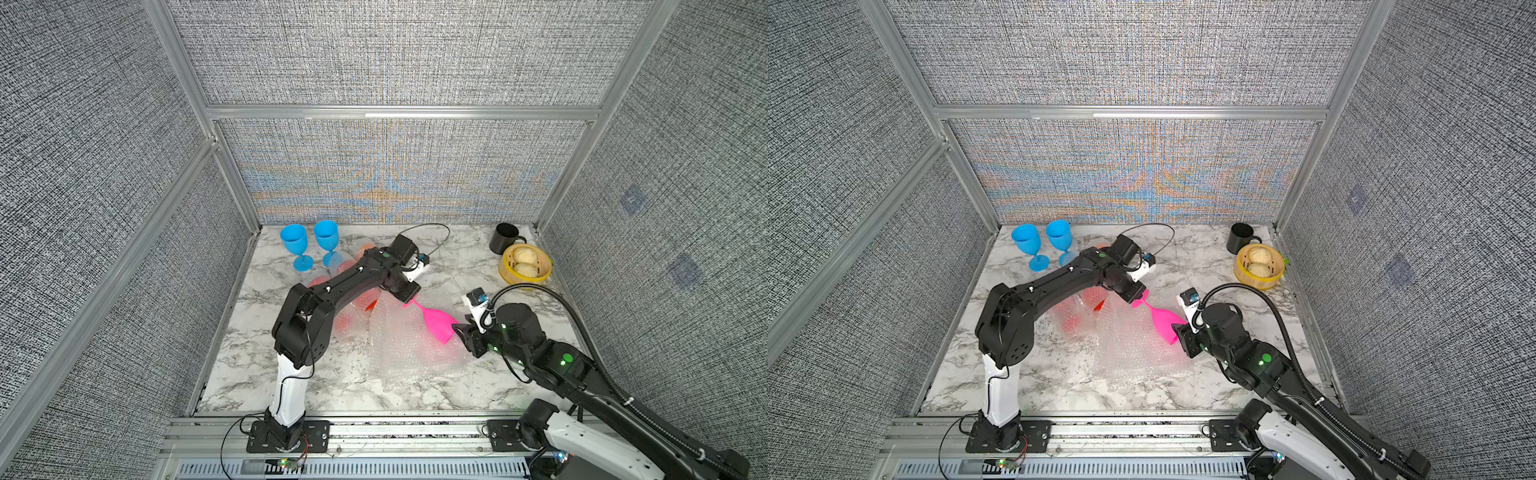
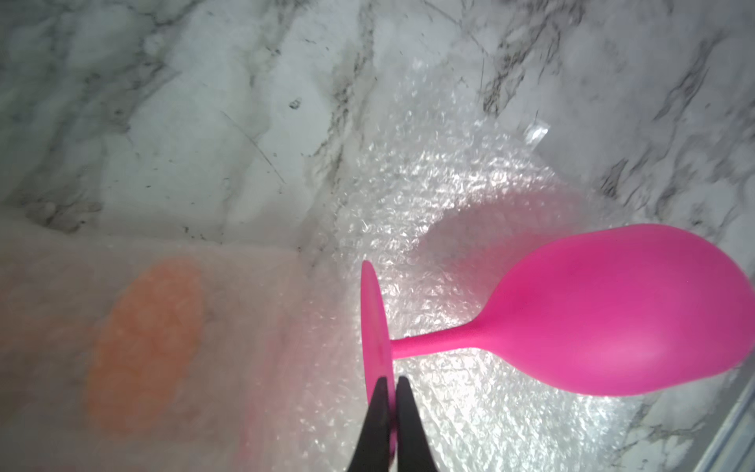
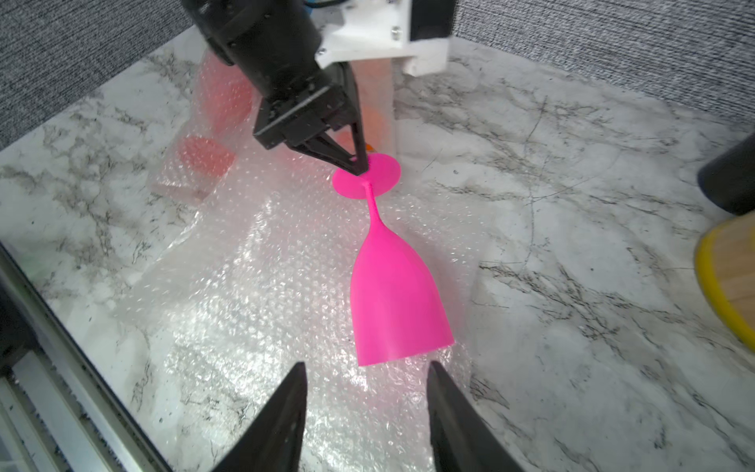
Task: Unpack wine glasses from bubble wrap
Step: Pick up the wine glass from the bubble wrap.
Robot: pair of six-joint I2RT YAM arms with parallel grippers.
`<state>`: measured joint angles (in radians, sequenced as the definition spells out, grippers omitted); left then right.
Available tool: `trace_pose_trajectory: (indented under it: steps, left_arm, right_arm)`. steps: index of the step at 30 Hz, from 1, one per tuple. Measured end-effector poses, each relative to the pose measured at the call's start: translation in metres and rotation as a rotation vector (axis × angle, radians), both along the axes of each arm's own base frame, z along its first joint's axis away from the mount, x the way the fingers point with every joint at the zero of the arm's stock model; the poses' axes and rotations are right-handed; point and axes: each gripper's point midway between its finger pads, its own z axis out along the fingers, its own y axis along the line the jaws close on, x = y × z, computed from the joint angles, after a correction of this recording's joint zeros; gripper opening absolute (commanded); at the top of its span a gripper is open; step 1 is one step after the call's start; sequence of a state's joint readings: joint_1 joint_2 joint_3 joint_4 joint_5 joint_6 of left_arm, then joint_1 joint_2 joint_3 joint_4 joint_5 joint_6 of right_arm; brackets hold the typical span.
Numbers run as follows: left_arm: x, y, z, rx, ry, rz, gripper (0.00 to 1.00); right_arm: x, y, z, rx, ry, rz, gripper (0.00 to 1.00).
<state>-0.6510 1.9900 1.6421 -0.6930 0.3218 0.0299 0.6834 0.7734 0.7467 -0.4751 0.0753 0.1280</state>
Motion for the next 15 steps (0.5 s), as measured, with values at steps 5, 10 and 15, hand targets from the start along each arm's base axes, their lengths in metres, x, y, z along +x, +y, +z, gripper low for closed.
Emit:
trace_pose_trajectory:
  steps: [5, 10, 15]
  left_arm:
    - [0.034, 0.023, 0.033, -0.299, 0.084, 0.222, 0.0]
    - [0.042, 0.01, 0.044, -0.525, 0.208, 0.307, 0.0]
    - [0.046, -0.004, 0.052, -0.673, 0.283, 0.314, 0.0]
  right_arm:
    - [0.016, -0.011, 0.0, 0.019, 0.08, -0.097, 0.48]
    - [0.027, -0.005, -0.009, 0.041, 0.175, -0.111, 0.46]
    - [0.049, -0.011, 0.001, 0.152, 0.249, -0.183, 0.44]
